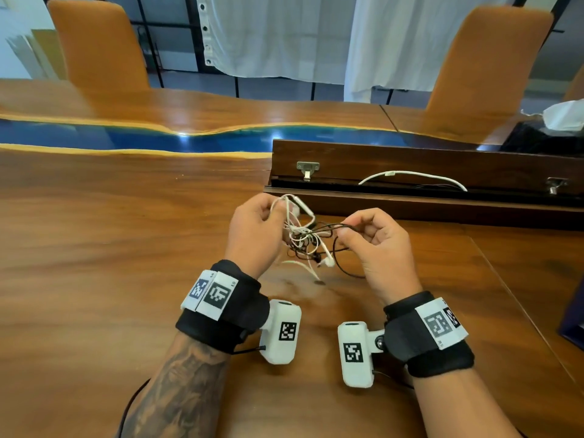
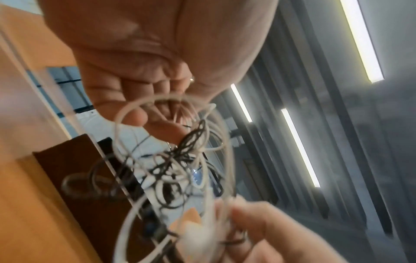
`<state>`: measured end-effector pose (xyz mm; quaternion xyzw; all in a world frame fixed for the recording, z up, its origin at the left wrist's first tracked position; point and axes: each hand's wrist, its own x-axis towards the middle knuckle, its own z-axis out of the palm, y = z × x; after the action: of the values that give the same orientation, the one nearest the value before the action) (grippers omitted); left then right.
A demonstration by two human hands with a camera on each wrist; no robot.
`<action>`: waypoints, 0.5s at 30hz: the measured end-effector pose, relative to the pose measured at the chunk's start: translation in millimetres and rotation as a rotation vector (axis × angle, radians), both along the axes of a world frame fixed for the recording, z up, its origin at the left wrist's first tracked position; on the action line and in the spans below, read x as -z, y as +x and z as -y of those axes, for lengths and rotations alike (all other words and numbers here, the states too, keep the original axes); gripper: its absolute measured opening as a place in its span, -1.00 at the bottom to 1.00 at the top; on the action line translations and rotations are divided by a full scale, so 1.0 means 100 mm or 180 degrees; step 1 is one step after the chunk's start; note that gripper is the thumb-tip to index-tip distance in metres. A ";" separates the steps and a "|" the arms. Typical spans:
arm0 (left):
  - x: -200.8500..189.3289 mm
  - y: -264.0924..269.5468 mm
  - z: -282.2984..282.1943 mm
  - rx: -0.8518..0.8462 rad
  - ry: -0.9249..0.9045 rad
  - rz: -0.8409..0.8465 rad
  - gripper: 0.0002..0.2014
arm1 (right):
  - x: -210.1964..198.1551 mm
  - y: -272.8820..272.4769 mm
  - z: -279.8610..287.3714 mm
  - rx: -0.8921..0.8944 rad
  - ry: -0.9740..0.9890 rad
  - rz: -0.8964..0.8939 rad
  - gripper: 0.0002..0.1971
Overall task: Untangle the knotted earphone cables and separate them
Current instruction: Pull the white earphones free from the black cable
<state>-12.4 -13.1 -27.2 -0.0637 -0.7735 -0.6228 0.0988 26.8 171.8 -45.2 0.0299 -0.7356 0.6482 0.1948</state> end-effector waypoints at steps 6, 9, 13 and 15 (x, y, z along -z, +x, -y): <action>-0.06 -0.03 0.04 -0.0251 0.0912 0.0460 -0.84 | -0.01 0.00 -0.03 0.0280 -0.0090 0.0213 -0.86; 0.00 -0.05 0.05 -0.0304 0.0306 0.0317 -0.76 | -0.04 0.01 -0.02 0.0250 -0.0155 0.0197 -0.89; -0.05 0.04 0.00 0.0114 -0.0030 -0.0005 -0.70 | -0.08 0.05 0.04 0.0049 -0.0198 0.0078 -0.91; -0.07 0.10 -0.05 0.0672 -0.0237 0.0017 -0.73 | -0.09 0.07 0.05 -0.0025 -0.0245 0.0048 -0.92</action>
<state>-2.8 -8.1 -20.3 -0.1468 -0.7854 -0.6007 0.0281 33.9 166.8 -35.8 0.0204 -0.7114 0.6770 0.1876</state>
